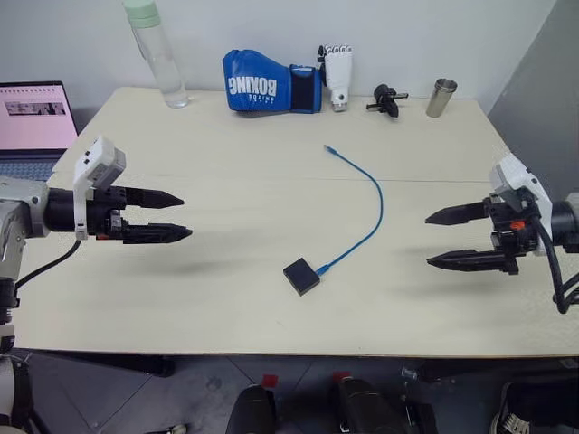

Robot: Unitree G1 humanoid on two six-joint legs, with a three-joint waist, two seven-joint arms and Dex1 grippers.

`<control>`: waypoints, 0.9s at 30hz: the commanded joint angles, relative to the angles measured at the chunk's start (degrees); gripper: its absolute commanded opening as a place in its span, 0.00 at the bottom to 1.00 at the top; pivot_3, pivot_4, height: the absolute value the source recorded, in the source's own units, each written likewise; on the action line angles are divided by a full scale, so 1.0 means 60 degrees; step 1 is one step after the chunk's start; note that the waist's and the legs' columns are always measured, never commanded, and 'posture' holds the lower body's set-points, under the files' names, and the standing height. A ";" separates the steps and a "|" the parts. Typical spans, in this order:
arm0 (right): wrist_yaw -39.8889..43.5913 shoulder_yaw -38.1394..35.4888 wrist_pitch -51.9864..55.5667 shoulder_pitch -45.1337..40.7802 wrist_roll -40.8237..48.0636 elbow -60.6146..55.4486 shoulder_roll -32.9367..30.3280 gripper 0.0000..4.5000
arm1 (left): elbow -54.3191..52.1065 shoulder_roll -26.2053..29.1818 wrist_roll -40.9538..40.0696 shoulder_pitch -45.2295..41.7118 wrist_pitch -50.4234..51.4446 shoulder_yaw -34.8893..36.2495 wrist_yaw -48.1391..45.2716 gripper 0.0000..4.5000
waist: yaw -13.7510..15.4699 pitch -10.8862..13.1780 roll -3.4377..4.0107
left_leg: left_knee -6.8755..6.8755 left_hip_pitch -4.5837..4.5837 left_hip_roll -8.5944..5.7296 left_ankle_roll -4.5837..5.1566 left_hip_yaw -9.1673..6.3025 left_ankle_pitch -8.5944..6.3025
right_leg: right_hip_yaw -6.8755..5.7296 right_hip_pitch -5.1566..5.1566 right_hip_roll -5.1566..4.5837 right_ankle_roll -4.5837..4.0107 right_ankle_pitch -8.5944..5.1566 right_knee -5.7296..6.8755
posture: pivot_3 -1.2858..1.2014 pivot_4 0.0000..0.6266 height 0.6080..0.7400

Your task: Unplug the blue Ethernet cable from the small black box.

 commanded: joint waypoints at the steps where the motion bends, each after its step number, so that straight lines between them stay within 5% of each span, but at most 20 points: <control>1: -0.0160 -0.0168 -0.0178 -0.0010 -0.0111 -0.0114 0.0021 1.00 | -0.0154 0.0016 -0.0060 -0.0058 -0.0010 0.0363 0.0267 0.99 | 0.0003 0.0000 0.0000 | 0.0000 0.0000 0.0000 0.0000 0.0000 0.0000 | 0.0000 -0.0001 0.0000 0.0000 0.0000 0.0000 | 0.52 0.24 1.00; 18: -0.0252 0.0470 -0.0833 -0.0280 -0.0685 0.0174 0.0634 1.00 | -0.1371 -0.0510 -0.0153 0.0190 -0.0209 0.0108 0.0599 0.99 | 0.0007 0.0000 0.0000 | 0.0005 0.0001 0.0001 0.0000 0.0003 0.0000 | 0.0002 0.0002 0.0001 -0.0001 0.0001 0.0007 | 0.52 0.24 1.00; 27: 0.0697 0.3339 -0.3844 -0.1651 -0.3121 0.2240 0.2960 1.00 | -0.5961 -0.1945 -0.0648 0.3353 0.0245 0.1322 0.3404 0.99 | -0.0125 -0.0002 -0.0001 | 0.0009 0.0008 0.0014 0.0000 0.0011 0.0000 | 0.0017 -0.0001 0.0009 -0.0003 0.0003 0.0030 | 0.52 0.24 1.00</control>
